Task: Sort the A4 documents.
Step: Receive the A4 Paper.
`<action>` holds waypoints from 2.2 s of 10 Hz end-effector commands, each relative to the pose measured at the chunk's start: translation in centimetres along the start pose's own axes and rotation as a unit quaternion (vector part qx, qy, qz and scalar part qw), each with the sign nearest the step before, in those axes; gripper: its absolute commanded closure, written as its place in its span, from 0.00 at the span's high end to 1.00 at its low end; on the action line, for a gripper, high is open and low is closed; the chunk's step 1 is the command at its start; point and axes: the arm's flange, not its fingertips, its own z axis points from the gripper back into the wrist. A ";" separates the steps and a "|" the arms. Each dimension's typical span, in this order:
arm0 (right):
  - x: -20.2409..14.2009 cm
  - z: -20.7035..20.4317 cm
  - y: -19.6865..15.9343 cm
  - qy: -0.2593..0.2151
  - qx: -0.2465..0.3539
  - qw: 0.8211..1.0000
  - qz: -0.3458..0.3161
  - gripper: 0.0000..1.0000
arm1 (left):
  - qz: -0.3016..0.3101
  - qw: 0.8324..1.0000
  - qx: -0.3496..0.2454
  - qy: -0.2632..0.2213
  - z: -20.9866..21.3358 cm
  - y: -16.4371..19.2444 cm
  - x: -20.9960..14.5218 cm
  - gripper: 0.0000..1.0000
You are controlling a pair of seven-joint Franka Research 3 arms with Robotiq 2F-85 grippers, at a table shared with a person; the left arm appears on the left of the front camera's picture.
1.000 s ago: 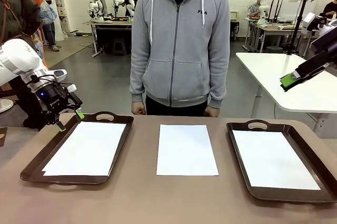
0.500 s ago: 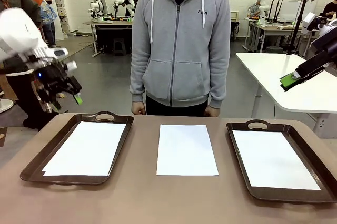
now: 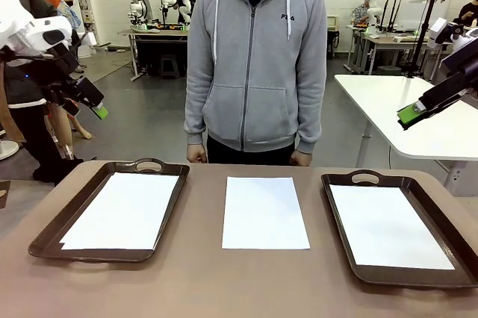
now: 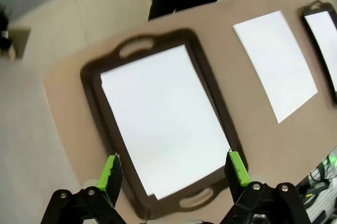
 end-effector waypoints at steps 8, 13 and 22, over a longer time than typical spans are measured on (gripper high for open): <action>-0.1 -0.2 0.0 -0.006 0.003 1.000 0.001 1.00 | -0.100 0.981 -0.139 -0.094 2.7 2.0 -5.6 1.00; -0.1 -0.2 0.0 -0.006 0.003 1.000 0.001 1.00 | -0.096 0.979 -0.145 -0.108 2.7 1.4 -5.6 1.00; -0.1 -0.2 0.0 -0.006 0.003 1.000 0.001 1.00 | -0.103 0.978 -0.148 -0.102 2.7 1.7 -5.3 1.00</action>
